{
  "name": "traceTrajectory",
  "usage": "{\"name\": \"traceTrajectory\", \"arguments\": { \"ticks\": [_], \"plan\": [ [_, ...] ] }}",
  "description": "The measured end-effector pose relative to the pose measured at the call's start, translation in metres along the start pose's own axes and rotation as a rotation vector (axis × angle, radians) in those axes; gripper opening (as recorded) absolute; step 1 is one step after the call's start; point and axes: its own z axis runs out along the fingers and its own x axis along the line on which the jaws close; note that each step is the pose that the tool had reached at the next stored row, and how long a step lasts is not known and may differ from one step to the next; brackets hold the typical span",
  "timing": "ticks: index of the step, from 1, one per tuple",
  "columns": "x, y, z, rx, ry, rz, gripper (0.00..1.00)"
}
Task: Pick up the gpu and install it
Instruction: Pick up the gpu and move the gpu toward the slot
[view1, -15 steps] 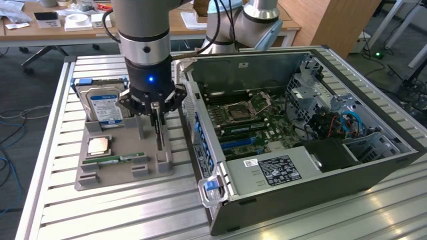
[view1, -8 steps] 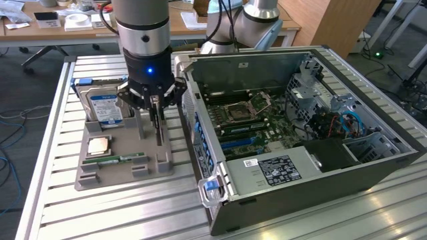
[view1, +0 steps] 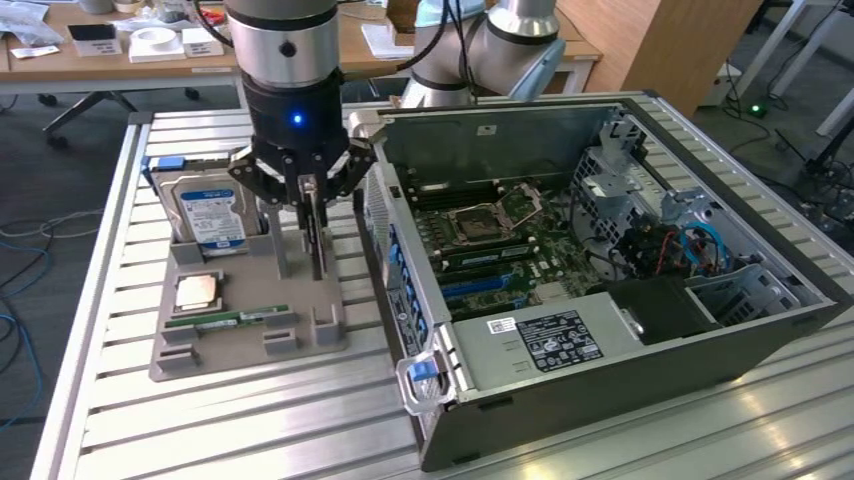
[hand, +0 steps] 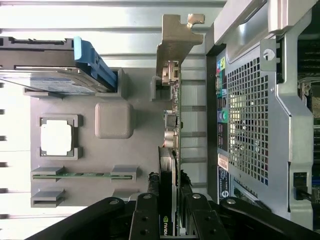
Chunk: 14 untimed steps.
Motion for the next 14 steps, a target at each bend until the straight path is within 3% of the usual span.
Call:
{"name": "traceTrajectory", "arguments": {
  "ticks": [14],
  "plan": [
    [-0.001,0.0016,-0.0307,0.0000,0.0000,0.000,0.26]
  ]
}}
